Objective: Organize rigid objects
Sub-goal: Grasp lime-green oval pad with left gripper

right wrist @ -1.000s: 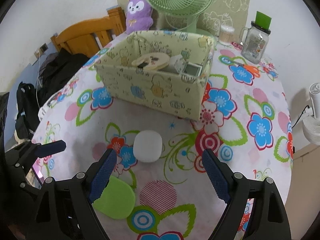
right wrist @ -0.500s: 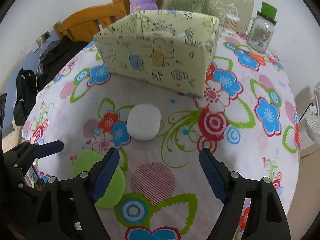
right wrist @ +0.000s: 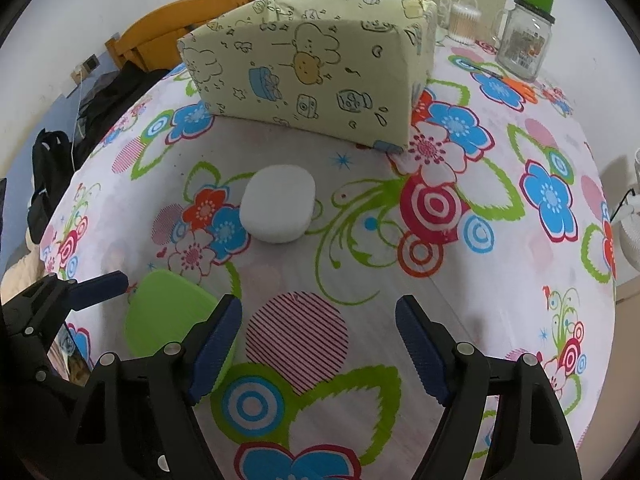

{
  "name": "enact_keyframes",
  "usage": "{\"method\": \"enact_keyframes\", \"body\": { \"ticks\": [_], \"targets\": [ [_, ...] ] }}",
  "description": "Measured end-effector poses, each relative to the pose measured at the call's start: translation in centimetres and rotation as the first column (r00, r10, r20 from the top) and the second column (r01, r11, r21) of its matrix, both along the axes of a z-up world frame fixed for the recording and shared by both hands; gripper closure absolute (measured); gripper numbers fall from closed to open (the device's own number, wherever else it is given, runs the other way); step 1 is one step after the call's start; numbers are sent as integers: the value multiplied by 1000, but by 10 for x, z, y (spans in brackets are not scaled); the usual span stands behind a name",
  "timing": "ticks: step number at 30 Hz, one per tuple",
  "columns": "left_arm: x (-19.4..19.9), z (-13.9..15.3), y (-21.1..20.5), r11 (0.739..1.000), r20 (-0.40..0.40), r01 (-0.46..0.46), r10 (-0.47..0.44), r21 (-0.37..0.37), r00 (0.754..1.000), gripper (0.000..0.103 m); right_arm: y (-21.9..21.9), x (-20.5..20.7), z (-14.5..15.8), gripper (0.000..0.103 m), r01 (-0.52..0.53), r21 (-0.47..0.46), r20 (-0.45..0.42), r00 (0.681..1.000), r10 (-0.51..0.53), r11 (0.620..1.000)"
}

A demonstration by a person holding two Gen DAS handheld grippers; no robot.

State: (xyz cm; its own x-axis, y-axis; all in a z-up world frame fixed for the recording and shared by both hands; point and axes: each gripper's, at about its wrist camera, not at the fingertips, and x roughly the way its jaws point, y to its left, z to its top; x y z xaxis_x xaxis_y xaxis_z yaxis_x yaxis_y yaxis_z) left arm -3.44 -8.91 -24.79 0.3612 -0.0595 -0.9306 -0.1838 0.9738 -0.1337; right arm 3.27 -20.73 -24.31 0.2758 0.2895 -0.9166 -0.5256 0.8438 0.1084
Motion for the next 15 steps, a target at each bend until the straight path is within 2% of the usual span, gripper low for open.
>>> {"method": "enact_keyframes", "body": {
  "ticks": [6,15],
  "targets": [
    [-4,-1,-4,999,20,-17,16,33,1000,0,-8,3,-7,21,35,-1,-23,999,-35,999],
    [-8,-3,-12,998,31,15,-16,58,999,0,-9,4,-10,21,51,3,-28,998,-50,999]
  ]
}}
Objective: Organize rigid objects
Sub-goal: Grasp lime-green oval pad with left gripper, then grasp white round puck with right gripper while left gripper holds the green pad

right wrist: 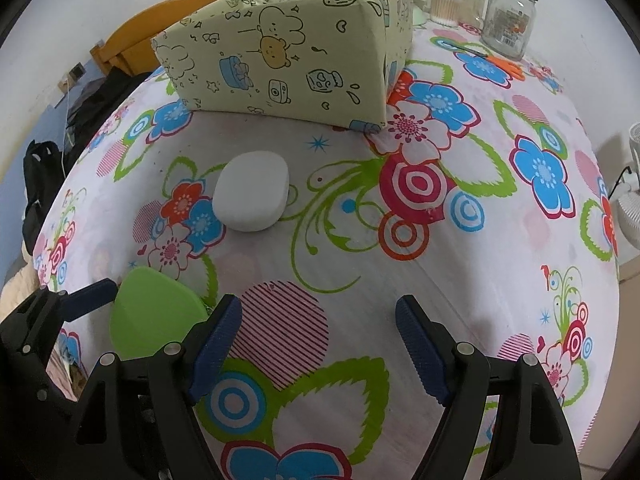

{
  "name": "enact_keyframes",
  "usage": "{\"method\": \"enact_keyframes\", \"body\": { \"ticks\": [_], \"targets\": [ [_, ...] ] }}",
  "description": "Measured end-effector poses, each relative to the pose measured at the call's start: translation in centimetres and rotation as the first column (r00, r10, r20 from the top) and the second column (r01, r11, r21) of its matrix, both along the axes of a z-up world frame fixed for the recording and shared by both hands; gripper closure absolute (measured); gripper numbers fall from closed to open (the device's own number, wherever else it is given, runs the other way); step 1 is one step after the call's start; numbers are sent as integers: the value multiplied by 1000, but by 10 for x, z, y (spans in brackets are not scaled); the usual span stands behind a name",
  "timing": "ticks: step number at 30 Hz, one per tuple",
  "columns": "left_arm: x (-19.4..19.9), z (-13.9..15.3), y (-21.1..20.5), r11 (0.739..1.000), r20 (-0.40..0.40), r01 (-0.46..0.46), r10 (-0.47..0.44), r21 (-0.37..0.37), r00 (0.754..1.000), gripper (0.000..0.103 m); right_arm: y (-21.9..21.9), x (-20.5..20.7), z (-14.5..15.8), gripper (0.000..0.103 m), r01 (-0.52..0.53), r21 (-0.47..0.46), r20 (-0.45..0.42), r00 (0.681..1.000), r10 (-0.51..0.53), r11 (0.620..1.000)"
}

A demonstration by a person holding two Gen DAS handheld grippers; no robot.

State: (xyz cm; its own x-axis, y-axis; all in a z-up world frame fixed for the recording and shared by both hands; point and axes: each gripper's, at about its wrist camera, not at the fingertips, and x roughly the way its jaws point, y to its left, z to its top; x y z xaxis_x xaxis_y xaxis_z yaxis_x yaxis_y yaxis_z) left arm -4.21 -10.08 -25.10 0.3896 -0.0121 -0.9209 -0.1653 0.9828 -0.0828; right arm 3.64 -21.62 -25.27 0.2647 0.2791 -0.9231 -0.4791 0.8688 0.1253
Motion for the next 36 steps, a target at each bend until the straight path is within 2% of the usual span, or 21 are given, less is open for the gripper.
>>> {"method": "enact_keyframes", "body": {
  "ticks": [3,6,12,15,29,36],
  "targets": [
    [-1,-1,-3,1000,11,5,-6,18,1000,0,-1,0,0,21,7,0,-2,1000,-7,1000],
    [-2,-3,-11,997,19,22,-23,74,1000,0,-3,0,1,21,13,0,-4,1000,-13,1000],
    [-1,-3,-9,998,11,8,-9,68,1000,1,-4,-1,1,21,20,-4,1,1000,-20,1000],
    [0,0,-7,998,19,-16,14,65,1000,7,-4,-1,1,21,20,-5,0,1000,-20,1000],
    [8,7,16,998,11,-62,62,29,998,8,10,2,7,21,8,-9,-3,1000,-8,1000],
    [23,16,30,998,9,-34,34,46,999,8,32,11,18,21,-14,-10,11,1000,14,1000]
  ]
}}
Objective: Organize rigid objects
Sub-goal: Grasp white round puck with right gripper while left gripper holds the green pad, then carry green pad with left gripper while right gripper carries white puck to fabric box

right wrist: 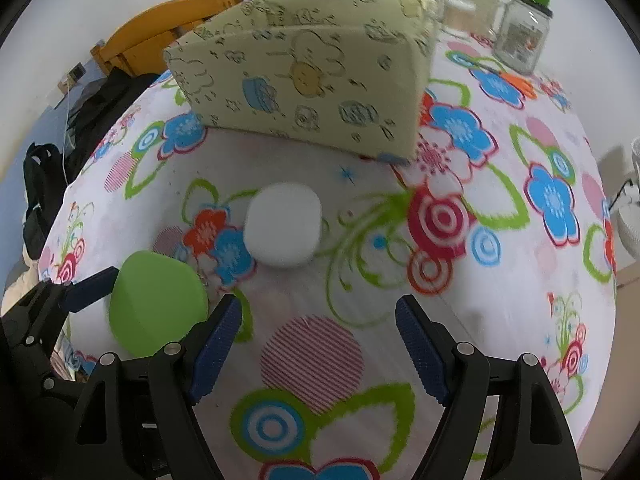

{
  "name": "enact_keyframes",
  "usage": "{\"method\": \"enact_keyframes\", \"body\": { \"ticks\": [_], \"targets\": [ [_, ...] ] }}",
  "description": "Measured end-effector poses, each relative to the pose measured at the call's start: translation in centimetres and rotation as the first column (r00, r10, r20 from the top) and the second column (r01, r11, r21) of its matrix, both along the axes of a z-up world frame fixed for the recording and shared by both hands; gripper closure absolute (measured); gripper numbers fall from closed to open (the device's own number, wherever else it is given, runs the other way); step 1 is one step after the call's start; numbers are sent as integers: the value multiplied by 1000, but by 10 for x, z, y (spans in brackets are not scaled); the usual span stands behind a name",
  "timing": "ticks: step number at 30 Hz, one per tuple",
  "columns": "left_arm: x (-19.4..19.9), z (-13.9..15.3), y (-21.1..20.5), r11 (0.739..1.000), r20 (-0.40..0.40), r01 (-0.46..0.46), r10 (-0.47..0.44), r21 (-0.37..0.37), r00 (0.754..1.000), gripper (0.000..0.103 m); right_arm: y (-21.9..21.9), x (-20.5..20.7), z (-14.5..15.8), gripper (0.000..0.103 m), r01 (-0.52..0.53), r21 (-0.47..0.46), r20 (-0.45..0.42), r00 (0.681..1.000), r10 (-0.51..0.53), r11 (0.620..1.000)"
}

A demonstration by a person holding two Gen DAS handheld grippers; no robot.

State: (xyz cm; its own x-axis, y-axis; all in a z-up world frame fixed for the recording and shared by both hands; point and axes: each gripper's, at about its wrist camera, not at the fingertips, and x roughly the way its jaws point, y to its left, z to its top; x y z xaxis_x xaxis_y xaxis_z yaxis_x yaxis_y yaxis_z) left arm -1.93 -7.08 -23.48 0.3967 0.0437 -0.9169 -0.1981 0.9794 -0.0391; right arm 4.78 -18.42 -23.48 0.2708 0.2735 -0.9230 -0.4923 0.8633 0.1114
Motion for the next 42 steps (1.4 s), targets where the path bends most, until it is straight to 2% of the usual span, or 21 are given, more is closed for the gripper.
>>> {"method": "enact_keyframes", "body": {
  "ticks": [7,23,29,36,42],
  "targets": [
    [16,6,9,997,-12,56,-55,53,998,8,15,11,3,21,23,-2,16,1000,-23,1000],
    [48,0,35,979,-21,202,-201,33,979,8,34,33,-6,27,149,14,-24,989,-148,989],
    [57,-4,43,972,-30,232,-232,24,972,8,38,40,-15,36,203,34,-77,977,-200,979],
    [65,-9,51,964,-37,267,-266,15,963,8,52,42,-17,51,204,-33,-34,978,-205,978],
    [71,-10,62,959,-40,284,-283,1,958,8,59,42,-17,52,241,-54,-27,970,-242,969]
  ]
}}
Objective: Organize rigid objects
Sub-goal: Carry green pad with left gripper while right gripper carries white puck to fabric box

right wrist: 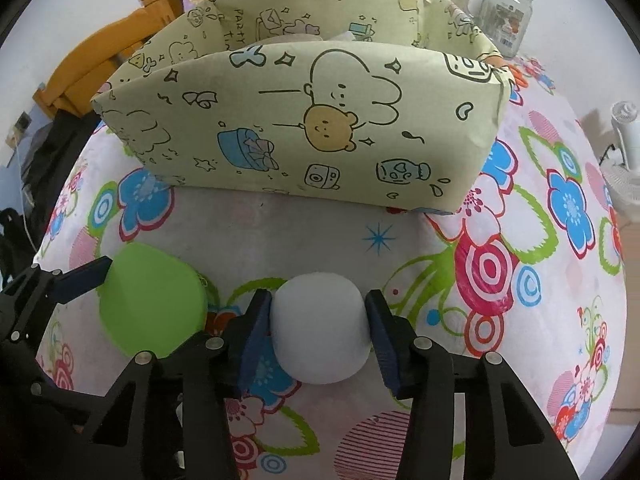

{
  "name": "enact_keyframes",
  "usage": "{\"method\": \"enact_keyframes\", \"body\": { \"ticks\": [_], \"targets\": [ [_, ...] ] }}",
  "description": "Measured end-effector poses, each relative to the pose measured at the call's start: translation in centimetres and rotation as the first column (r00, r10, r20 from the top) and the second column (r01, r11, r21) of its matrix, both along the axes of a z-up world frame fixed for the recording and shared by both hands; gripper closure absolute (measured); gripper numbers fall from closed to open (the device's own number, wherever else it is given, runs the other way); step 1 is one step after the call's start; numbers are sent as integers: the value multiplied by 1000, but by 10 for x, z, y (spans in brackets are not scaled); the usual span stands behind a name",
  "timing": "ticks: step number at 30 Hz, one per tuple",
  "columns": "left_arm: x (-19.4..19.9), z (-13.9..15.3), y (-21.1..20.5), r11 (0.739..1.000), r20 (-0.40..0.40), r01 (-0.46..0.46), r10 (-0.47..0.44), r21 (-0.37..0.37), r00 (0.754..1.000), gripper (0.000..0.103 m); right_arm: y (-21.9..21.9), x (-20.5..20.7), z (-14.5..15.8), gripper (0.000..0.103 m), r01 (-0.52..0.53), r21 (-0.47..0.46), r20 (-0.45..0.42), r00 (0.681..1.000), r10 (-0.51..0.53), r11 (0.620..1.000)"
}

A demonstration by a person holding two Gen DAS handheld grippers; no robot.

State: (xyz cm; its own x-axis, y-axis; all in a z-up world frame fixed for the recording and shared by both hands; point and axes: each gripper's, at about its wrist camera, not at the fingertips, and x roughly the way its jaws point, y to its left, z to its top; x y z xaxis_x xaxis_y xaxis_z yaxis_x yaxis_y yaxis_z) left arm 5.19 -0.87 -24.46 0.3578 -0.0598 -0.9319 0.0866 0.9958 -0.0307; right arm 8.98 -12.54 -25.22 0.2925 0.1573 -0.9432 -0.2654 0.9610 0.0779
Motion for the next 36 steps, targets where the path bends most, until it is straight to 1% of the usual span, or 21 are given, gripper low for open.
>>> {"method": "enact_keyframes", "body": {
  "ticks": [5,11,15,18,25,36],
  "targets": [
    [3,2,4,1000,-2,26,-26,-14,1000,8,7,-4,2,52,48,3,-3,999,-48,999],
    [4,13,3,996,21,84,-84,-18,996,8,7,-12,16,52,102,-1,20,995,-102,995],
    [2,25,3,994,27,101,-100,-37,995,8,4,-17,28,52,139,13,28,990,-139,990],
    [-2,38,2,993,48,116,-114,-34,992,8,0,-23,42,52,164,20,55,985,-165,986],
    [-8,67,0,992,69,121,-117,-44,991,8,-2,-28,68,52,183,30,86,979,-185,983],
    [-11,101,-5,993,93,118,-117,-1,989,8,-3,-28,103,52,174,27,96,980,-176,984]
  ]
}}
